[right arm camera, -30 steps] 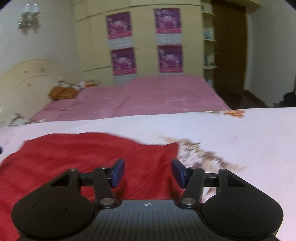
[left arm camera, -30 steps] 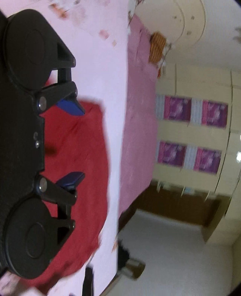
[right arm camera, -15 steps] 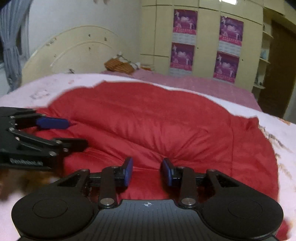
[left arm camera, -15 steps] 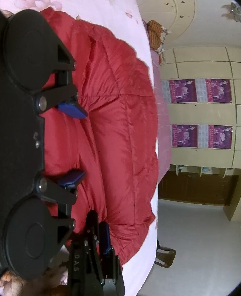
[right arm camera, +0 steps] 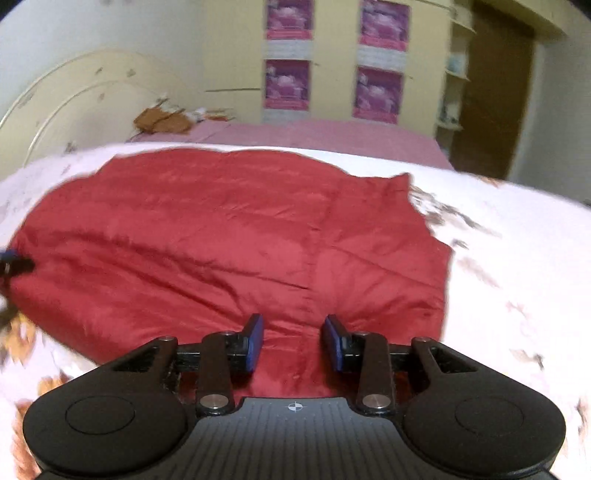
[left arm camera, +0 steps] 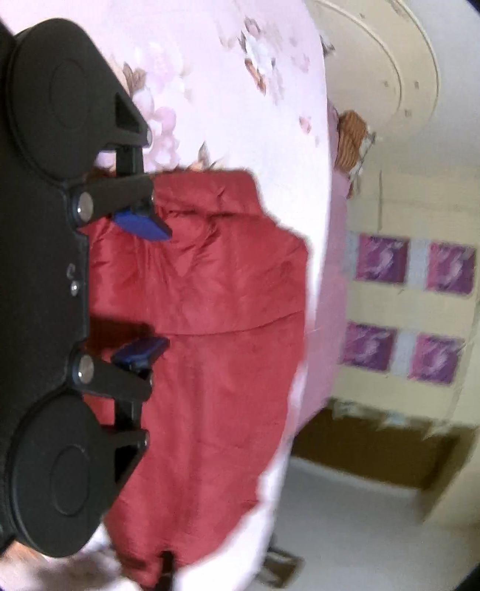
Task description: Fold large clothes
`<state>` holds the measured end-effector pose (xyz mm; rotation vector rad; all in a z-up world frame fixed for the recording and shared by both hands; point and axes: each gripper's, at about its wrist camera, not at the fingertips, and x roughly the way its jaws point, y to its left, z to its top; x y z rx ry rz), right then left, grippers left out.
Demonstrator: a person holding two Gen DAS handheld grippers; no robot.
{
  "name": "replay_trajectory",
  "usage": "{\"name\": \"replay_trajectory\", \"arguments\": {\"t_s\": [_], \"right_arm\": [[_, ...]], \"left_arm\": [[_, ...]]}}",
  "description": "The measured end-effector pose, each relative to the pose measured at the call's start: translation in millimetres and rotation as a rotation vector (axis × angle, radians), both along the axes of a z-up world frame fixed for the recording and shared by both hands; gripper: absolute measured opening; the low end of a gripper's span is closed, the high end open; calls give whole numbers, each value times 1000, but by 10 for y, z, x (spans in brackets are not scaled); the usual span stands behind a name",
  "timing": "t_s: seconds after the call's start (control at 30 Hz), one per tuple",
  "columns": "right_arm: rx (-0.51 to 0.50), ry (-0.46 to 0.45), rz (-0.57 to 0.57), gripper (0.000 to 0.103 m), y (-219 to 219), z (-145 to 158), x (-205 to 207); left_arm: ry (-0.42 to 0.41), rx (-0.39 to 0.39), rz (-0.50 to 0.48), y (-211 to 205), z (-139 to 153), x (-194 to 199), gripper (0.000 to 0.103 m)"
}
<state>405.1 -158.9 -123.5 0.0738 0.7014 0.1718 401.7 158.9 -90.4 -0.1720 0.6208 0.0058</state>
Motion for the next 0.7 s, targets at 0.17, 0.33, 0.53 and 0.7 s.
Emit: {"name": "replay_trajectory", "arguments": {"t_s": [0.17, 0.33, 0.53, 0.7], "right_arm": [[327, 12, -180, 81, -646, 151, -399], [656, 118, -316, 62, -1021, -132, -518], [834, 142, -394, 62, -1142, -370, -281], [803, 121, -389, 62, -1057, -357, 75]], "left_arm": [[-29, -283, 133, 257, 62, -402, 82], [24, -579, 210, 412, -272, -426, 71], [1, -696, 254, 520, -468, -44, 66], [-7, -691, 270, 547, -534, 271, 57]]}}
